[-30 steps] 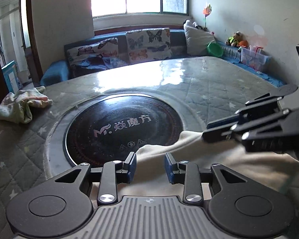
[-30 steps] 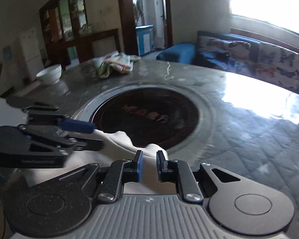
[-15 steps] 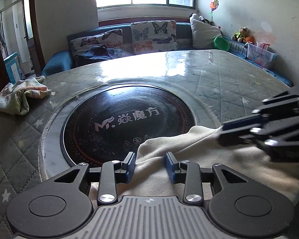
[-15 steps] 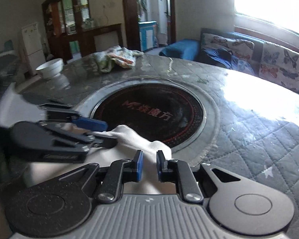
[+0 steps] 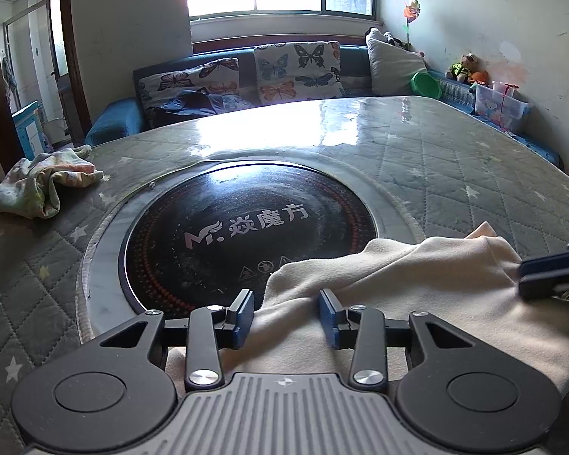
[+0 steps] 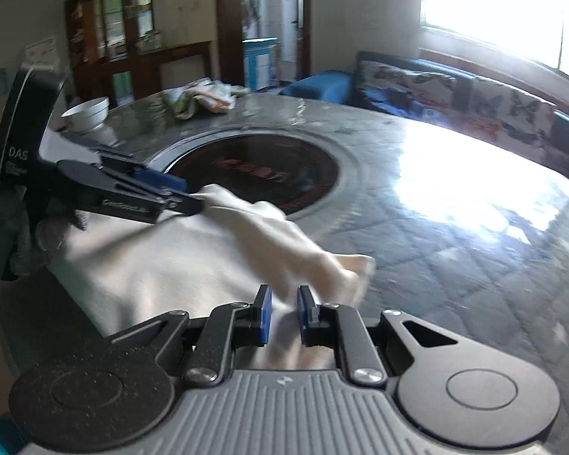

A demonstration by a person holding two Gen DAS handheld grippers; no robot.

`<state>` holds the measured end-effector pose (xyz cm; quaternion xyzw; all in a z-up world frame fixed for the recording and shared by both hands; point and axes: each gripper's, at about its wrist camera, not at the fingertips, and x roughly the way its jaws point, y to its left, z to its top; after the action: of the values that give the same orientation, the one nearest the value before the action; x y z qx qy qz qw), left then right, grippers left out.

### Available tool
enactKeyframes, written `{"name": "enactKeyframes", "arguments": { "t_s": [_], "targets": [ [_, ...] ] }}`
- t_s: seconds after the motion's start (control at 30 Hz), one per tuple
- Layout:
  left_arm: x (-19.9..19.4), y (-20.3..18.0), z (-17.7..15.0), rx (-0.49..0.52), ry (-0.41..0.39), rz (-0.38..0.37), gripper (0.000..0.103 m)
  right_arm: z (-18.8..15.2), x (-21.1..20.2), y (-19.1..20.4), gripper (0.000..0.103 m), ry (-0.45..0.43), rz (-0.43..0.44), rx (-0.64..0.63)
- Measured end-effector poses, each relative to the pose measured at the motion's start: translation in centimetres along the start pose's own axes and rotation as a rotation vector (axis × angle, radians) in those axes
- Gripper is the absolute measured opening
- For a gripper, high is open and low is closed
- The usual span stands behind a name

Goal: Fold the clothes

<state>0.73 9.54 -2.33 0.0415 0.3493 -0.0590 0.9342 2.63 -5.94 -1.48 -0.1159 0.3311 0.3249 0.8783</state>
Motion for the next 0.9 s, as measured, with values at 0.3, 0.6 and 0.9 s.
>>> {"name": "enactKeyframes", "arguments": {
  "t_s": [0.3, 0.6, 0.9],
  "targets": [
    [-0.2, 0.0, 0.0, 0.000, -0.003, 0.004, 0.046, -1.2, -1.8, 0.7, 0.013, -0.011, -0.013, -0.059],
    [-0.7, 0.0, 0.1, -0.001, -0.010, 0.006, 0.047, -1.4, -3.4, 0.3, 0.018, -0.051, -0.037, -0.050],
    [-6.5, -2.2, -1.0, 0.007, -0.109, -0.070, 0.047, -1.0, -2.9, 3.3, 0.021, -0.076, 0.048, -0.127]
  ]
}}
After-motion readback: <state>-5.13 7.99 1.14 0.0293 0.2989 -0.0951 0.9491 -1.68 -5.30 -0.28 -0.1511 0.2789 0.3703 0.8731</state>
